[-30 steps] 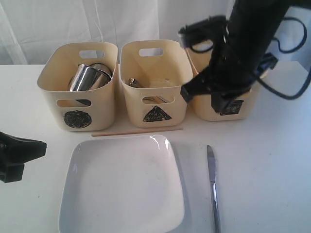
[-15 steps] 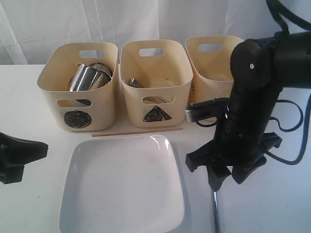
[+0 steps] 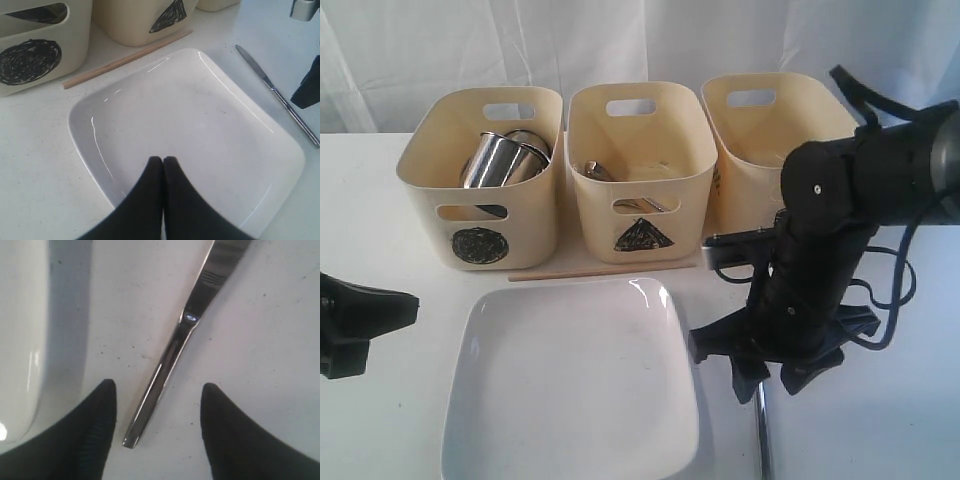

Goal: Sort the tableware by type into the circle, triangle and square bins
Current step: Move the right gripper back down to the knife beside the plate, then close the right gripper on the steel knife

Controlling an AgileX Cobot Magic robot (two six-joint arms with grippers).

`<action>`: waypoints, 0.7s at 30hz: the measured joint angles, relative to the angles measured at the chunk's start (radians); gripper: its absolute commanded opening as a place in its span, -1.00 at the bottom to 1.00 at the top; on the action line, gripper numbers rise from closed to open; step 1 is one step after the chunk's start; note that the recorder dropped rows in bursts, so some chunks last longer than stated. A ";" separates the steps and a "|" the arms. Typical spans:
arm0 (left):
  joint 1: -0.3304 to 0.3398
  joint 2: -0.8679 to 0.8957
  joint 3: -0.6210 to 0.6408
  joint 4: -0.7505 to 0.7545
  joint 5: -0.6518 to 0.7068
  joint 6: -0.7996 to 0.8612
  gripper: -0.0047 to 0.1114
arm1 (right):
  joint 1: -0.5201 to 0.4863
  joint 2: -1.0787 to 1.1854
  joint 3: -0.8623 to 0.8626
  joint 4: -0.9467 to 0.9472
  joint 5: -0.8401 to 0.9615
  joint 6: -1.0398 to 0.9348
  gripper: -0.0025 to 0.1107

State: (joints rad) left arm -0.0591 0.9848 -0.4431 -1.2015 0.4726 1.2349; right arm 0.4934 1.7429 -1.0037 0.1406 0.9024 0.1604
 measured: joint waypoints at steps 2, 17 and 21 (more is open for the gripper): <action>0.000 0.000 0.000 0.000 0.000 0.000 -0.92 | 0.000 0.023 0.000 0.000 -0.003 0.001 -0.09; 0.000 0.000 0.000 0.000 0.000 0.000 -0.92 | 0.010 0.110 0.000 -0.027 -0.010 0.052 -0.13; 0.000 0.000 0.000 0.000 0.000 0.000 -0.92 | 0.050 0.116 0.000 -0.090 -0.012 0.152 -0.44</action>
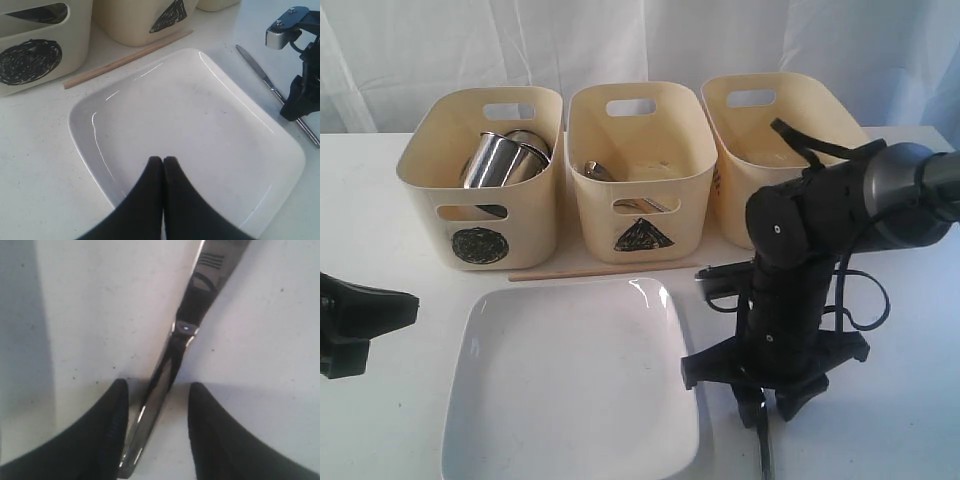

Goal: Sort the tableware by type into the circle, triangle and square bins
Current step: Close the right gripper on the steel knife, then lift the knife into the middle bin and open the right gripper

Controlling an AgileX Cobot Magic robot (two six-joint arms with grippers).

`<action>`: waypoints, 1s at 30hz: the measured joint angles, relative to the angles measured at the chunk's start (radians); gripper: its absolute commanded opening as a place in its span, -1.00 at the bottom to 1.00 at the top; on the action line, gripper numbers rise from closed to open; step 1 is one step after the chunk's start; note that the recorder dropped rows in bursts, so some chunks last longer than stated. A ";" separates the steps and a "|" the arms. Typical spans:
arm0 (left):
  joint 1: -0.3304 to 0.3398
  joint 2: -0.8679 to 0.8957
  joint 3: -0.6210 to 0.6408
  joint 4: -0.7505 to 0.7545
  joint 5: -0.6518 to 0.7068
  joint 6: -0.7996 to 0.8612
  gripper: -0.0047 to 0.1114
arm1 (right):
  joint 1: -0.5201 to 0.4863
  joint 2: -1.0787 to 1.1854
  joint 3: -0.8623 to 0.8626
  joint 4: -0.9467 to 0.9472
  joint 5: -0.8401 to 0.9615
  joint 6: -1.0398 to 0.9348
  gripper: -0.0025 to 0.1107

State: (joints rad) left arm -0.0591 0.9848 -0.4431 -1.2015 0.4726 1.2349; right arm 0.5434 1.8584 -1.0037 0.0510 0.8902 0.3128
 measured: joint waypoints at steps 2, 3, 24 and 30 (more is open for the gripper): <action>0.000 0.000 0.000 0.000 0.000 0.000 -0.92 | 0.016 0.011 -0.004 -0.010 0.006 0.035 -0.65; 0.000 0.000 0.000 0.000 0.000 0.000 -0.92 | 0.016 0.014 -0.008 -0.007 0.008 0.039 -0.86; 0.000 0.000 0.000 0.000 0.000 0.000 -0.92 | 0.021 -0.209 0.001 -0.063 0.024 0.008 -0.96; 0.000 0.000 0.000 0.000 0.000 0.000 -0.92 | 0.021 -0.356 -0.006 -0.065 -0.003 -0.040 -0.96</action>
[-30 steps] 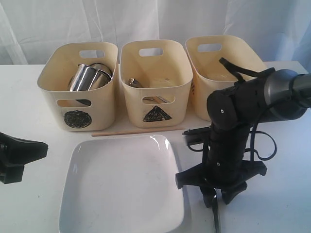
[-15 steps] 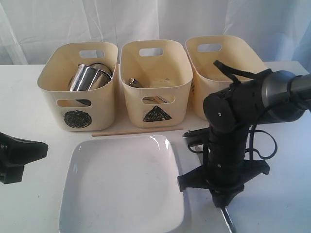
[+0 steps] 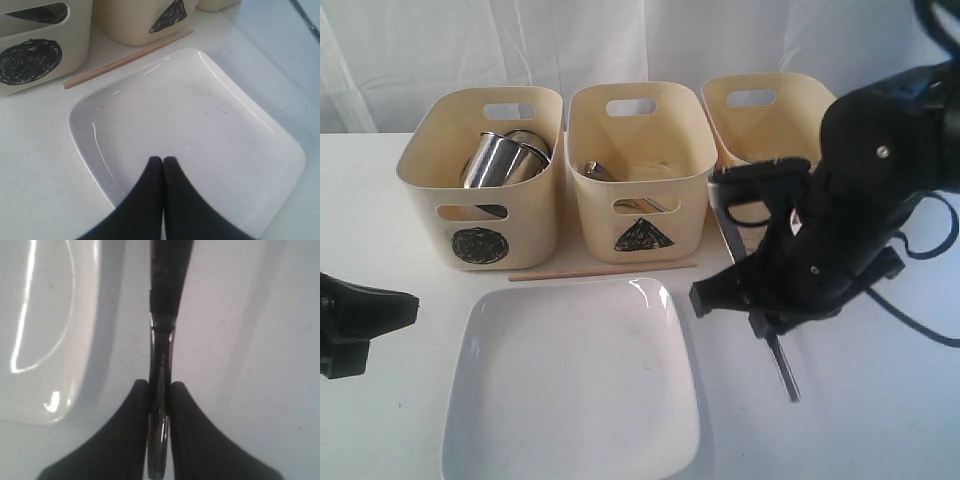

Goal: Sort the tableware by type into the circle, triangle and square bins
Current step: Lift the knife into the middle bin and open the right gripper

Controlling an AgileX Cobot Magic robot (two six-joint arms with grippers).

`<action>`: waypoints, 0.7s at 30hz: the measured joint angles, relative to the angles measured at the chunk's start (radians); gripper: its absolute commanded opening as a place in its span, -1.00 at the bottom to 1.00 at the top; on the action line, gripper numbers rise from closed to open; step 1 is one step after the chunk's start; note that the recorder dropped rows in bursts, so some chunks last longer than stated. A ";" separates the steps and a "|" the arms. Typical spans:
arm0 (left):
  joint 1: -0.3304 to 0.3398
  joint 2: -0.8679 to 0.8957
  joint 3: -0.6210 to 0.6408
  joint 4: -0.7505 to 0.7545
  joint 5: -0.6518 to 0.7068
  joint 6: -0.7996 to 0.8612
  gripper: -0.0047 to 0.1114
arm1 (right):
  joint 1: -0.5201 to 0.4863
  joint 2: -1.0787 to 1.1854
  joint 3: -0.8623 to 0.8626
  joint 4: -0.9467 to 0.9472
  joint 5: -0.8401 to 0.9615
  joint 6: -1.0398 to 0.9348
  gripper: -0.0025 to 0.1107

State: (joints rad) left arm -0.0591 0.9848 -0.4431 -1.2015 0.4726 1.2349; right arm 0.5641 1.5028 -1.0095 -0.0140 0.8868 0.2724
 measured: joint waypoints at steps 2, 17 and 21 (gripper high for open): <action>0.000 0.000 0.000 0.000 0.000 0.000 -0.92 | 0.000 -0.037 -0.022 -0.002 -0.044 -0.025 -0.96; 0.000 0.000 0.000 0.000 -0.014 0.000 -0.92 | 0.000 0.212 -0.319 -0.112 -0.711 -0.057 -0.96; 0.000 0.000 0.000 0.000 -0.020 0.000 -0.92 | -0.002 0.353 -0.403 -0.116 -0.793 -0.057 -0.87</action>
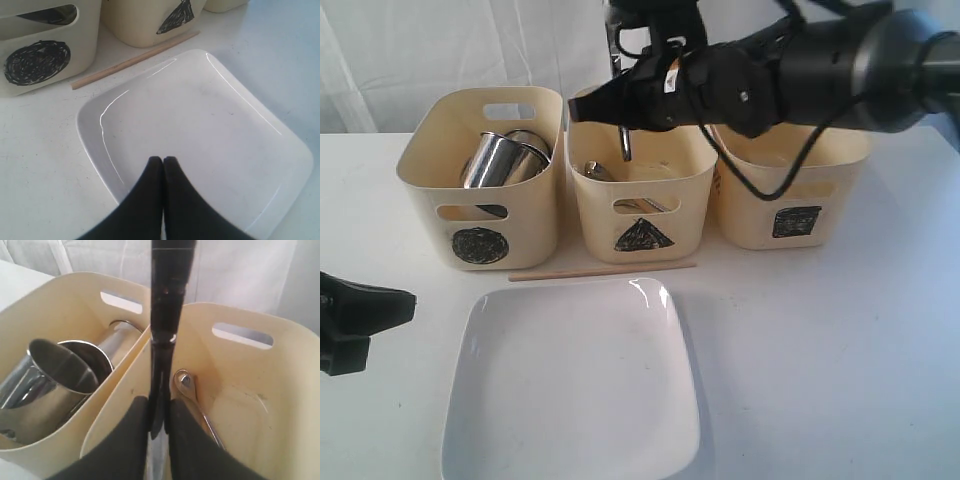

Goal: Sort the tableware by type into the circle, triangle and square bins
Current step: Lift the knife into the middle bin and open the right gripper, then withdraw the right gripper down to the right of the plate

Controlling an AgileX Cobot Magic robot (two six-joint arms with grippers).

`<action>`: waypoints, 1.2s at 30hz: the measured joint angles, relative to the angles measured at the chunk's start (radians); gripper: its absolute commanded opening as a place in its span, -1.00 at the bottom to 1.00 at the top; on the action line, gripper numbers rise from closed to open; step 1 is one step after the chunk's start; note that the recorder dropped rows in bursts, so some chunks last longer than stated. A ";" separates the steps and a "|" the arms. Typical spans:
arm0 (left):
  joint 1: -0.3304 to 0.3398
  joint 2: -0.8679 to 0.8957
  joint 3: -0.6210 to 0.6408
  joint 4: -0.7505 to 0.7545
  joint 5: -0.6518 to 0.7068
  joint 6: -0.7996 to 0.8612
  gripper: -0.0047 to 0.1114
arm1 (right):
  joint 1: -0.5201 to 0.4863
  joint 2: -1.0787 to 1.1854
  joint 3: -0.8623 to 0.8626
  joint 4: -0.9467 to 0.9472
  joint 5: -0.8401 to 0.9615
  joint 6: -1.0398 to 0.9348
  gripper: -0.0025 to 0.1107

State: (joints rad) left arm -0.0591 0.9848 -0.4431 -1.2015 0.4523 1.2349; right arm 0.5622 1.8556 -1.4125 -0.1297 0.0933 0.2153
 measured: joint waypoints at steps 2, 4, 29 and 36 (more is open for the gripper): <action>0.000 0.000 0.000 0.004 0.000 0.000 -0.92 | -0.004 0.056 -0.030 -0.003 -0.002 0.000 -0.69; 0.000 0.000 0.000 0.008 0.000 0.000 -0.92 | -0.004 0.088 -0.042 -0.003 -0.002 0.000 -0.41; 0.000 0.000 0.000 0.019 -0.002 0.000 -0.92 | -0.021 -0.242 -0.057 0.113 0.955 -0.137 -0.38; 0.000 0.000 0.000 0.021 -0.004 0.000 -0.92 | -0.021 -0.242 0.096 0.362 1.038 -0.294 -0.38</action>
State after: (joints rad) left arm -0.0591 0.9848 -0.4431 -1.1802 0.4484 1.2349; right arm 0.5409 1.6136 -1.3163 0.2326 1.1309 -0.0789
